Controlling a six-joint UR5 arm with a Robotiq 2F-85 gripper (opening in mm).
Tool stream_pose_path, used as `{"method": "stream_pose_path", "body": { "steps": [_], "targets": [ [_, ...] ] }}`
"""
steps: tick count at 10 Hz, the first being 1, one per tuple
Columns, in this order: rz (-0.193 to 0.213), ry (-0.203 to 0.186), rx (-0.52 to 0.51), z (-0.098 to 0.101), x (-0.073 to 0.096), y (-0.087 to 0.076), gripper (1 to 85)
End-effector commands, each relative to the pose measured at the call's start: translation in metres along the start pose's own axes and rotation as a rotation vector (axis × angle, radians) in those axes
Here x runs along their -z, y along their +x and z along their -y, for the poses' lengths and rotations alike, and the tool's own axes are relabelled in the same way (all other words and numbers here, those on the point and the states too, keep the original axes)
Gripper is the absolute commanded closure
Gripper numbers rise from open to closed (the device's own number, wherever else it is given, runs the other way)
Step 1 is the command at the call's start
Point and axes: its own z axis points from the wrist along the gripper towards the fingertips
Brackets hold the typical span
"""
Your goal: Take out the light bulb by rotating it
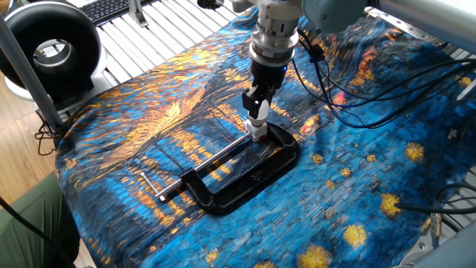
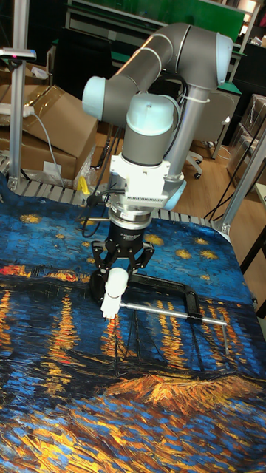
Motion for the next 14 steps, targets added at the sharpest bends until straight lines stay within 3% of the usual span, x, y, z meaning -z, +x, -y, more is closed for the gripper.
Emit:
{"method": "stream_pose_path", "body": {
  "steps": [1,5,9,11,12,13,14],
  "targets": [
    [0.007,-0.014,-0.027,-0.001,0.006,-0.001,39.3],
    [0.026,-0.002,-0.068,-0.007,-0.003,-0.006,50.0],
    [0.023,-0.009,-0.085,0.008,0.011,-0.002,54.0],
    [0.076,-0.004,-0.158,0.003,0.005,-0.017,69.7],
    [0.081,0.0,-0.146,0.003,0.003,-0.018,66.0],
    [0.06,0.006,-0.099,0.005,0.003,-0.011,51.7],
    [0.057,0.02,-0.082,0.008,0.003,-0.01,47.3]
  ]
}}
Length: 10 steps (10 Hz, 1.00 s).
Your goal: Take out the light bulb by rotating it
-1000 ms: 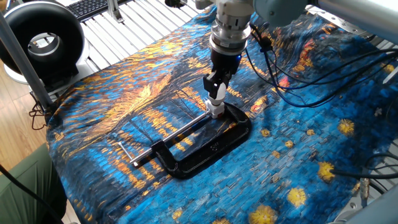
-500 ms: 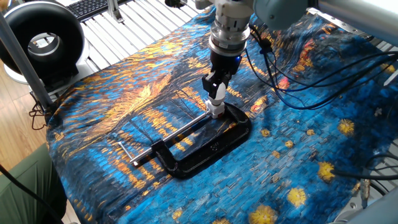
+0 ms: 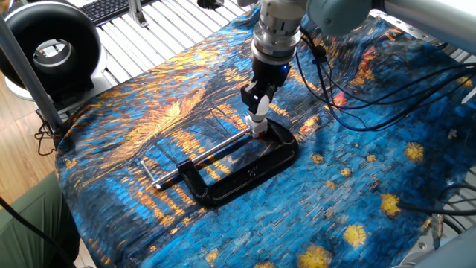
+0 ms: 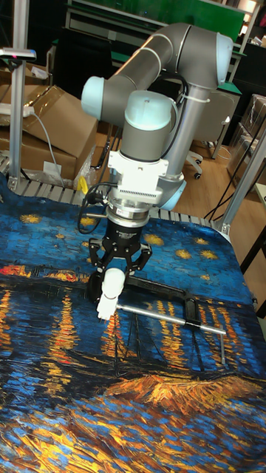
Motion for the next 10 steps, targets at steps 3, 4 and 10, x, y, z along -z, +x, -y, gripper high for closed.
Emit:
{"method": "stream_pose_path", "body": {
  "steps": [3,4,10],
  "targets": [
    [-0.01,0.003,0.031,0.0007,0.0002,0.003,40.3],
    [-0.012,0.006,0.036,0.0015,0.0001,0.0034,38.7],
    [-0.012,0.006,0.039,0.0018,-0.0003,0.0032,37.7]
  ]
}}
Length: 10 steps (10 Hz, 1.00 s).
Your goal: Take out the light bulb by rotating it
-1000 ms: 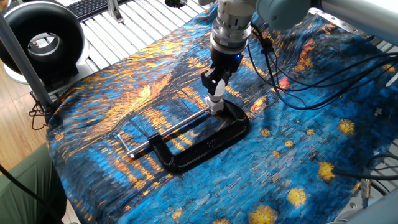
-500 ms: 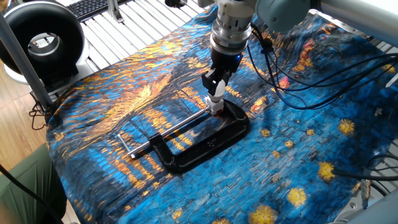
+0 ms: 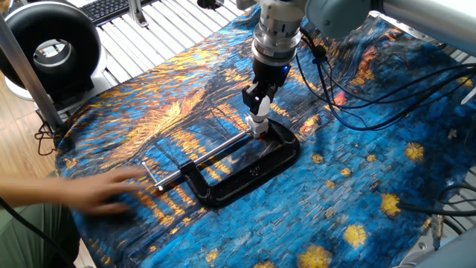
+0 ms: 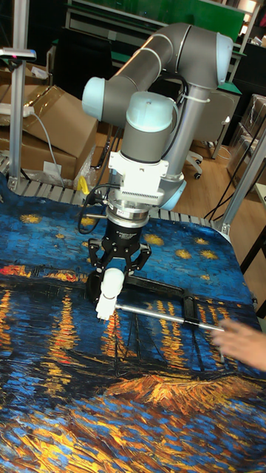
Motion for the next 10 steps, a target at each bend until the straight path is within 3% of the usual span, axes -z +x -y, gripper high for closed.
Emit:
{"method": "stream_pose_path", "body": {
  "steps": [1,10],
  "targets": [
    [0.003,-0.006,0.002,-0.0006,0.001,-0.0011,37.7],
    [0.012,-0.004,0.009,-0.0017,0.0008,-0.004,44.3]
  ]
}}
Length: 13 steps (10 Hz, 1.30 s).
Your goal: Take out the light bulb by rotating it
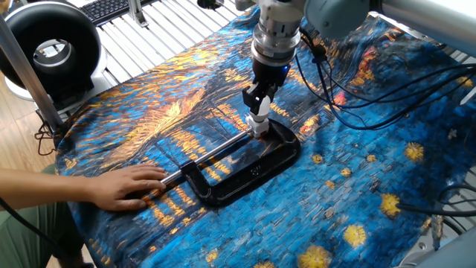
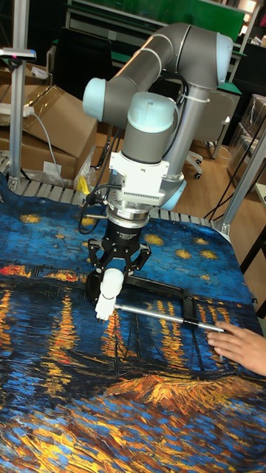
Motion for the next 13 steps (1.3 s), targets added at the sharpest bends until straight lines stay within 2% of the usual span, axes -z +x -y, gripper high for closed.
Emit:
{"method": "stream_pose_path", "body": {
  "steps": [1,4,7,10,13],
  "targets": [
    [0.011,-0.016,-0.006,-0.003,0.001,-0.003,46.7],
    [0.022,-0.02,0.046,-0.004,0.001,-0.006,48.3],
    [0.031,-0.042,0.111,-0.008,0.001,-0.008,50.7],
    [0.038,-0.055,0.249,0.006,-0.004,-0.004,49.0],
    [0.021,0.006,0.38,0.019,0.002,-0.002,49.0]
  ]
}}
